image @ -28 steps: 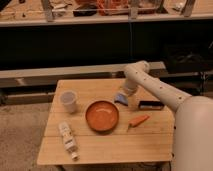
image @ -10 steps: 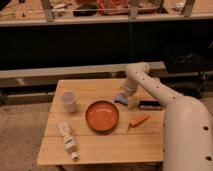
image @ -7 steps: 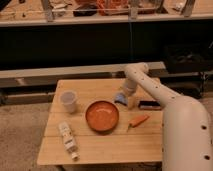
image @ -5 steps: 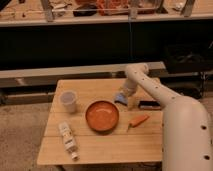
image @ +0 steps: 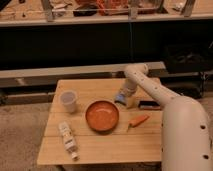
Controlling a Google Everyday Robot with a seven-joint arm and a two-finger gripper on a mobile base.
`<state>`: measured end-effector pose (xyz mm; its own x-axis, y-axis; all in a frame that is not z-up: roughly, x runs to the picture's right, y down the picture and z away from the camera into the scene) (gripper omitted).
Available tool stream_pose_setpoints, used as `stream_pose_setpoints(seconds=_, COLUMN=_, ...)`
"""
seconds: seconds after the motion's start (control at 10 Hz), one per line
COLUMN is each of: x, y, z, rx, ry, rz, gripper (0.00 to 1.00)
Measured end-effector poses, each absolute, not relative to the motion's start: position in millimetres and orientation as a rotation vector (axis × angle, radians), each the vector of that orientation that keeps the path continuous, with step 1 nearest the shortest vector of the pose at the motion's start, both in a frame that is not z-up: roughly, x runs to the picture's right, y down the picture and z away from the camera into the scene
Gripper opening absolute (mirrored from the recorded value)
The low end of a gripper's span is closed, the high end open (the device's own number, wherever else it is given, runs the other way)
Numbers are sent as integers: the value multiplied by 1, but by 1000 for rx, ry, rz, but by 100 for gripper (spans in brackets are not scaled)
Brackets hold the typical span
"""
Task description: Wipe the white sponge on the table
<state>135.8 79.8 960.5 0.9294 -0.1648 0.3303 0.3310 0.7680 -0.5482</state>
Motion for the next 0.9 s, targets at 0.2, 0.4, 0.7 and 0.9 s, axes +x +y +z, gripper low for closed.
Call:
stream_pose_setpoints(seconds=0.2, x=137, y=81, z=961, rx=-642, ry=-272, rz=-269, gripper=34)
stream_pose_setpoints(seconds=0.4, x=134, y=86, z=956, rx=-648, ry=-273, rz=-280, gripper=14)
stream_pose_setpoints(seconds=0.7, x=132, y=90, z=951, rx=-656, ry=-271, rz=-296, gripper=0)
stream_pose_setpoints(seconds=0.9, x=130, y=95, z=946, rx=-660, ry=-269, rz=-308, gripper=0)
